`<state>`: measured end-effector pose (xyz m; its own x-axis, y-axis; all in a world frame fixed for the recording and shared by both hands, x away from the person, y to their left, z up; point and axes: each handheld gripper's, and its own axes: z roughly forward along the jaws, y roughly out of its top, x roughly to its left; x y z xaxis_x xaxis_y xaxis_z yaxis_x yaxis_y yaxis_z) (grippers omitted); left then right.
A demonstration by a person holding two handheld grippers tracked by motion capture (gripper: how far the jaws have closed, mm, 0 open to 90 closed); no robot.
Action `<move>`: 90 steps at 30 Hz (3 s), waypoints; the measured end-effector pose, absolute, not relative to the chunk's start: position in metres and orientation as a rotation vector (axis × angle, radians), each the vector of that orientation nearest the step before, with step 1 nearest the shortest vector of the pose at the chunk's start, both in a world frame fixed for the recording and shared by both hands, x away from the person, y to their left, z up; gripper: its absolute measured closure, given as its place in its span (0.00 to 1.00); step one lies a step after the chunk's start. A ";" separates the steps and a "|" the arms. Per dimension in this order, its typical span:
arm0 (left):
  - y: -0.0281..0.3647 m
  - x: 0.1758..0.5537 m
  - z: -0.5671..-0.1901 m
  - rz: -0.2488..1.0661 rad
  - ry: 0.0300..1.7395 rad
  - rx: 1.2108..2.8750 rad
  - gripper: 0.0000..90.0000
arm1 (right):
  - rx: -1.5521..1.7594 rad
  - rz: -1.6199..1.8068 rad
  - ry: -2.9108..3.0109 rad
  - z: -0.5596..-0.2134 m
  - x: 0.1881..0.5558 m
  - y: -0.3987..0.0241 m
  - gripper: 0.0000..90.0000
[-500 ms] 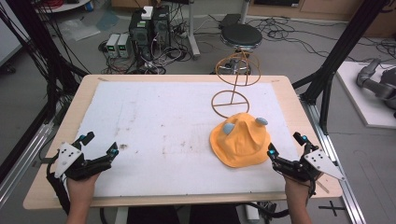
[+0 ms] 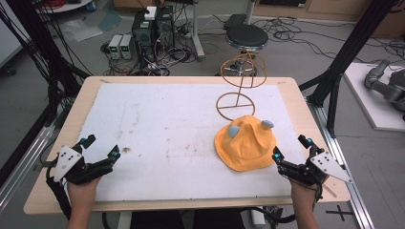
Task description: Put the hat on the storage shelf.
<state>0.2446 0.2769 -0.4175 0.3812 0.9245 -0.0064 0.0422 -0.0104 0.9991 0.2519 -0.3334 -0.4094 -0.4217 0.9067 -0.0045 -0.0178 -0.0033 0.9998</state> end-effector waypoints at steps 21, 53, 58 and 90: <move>0.277 0.241 -0.420 0.909 0.947 1.414 0.12 | 0.831 1.391 1.735 -0.415 0.274 -0.285 0.26; 0.284 0.232 -0.424 0.929 0.969 1.416 0.12 | 0.980 1.087 1.781 -0.424 0.297 -0.256 0.98; 0.285 0.232 -0.424 0.930 0.972 1.420 0.12 | 1.019 1.157 1.758 -0.419 0.295 -0.262 0.98; 0.288 0.231 -0.423 0.926 0.980 1.405 0.12 | 0.948 1.406 1.432 -0.289 0.293 -0.291 0.98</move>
